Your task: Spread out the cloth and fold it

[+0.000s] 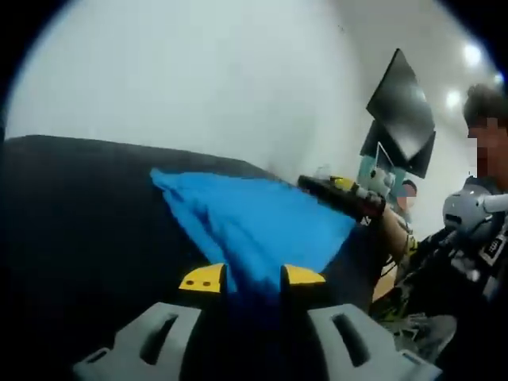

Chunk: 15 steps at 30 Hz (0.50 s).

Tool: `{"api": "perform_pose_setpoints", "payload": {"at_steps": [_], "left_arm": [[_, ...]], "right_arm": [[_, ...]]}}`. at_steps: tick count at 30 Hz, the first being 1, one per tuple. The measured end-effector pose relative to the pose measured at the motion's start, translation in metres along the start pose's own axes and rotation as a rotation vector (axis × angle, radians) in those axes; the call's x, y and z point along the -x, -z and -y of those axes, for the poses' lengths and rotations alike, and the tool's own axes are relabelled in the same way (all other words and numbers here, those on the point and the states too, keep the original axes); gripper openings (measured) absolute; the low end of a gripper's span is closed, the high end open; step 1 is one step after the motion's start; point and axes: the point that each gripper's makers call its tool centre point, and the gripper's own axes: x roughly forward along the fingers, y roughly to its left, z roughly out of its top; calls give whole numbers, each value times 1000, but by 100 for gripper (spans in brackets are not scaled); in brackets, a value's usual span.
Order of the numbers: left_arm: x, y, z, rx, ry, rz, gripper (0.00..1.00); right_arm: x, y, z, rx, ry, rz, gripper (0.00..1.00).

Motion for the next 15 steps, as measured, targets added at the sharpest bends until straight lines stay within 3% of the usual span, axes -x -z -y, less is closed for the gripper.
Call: {"api": "perform_pose_setpoints", "payload": {"at_steps": [1, 3, 5, 7, 9, 10, 11, 13, 14, 15], "left_arm": [[3, 2, -1, 1, -2, -4, 30], [6, 5, 1, -11, -10, -10, 29], [5, 5, 5, -28, -22, -4, 28], [1, 11, 10, -35, -22, -17, 28], [-3, 22, 3, -79, -58, -69, 28], [-5, 26, 0, -141, -64, -79, 26], [-8, 16, 2, -197, -59, -17, 25], [-7, 20, 2, -109, -56, -46, 25], [-6, 17, 2, -62, -50, -39, 23], [-3, 17, -1, -23, -53, -45, 19]], "right_arm": [[3, 15, -14, 43, -33, -58, 16], [15, 31, -30, 72, -43, -98, 16], [25, 36, -31, 47, 15, -74, 16], [37, 41, -32, 61, 22, -57, 16], [47, 46, -12, 56, 124, -35, 12], [50, 54, -2, 27, 162, -55, 9], [53, 64, 4, -13, 187, -92, 8], [58, 86, 7, -42, 184, -183, 8], [59, 88, 10, -46, 190, -184, 8], [61, 78, 10, -66, 188, -140, 8]]}}
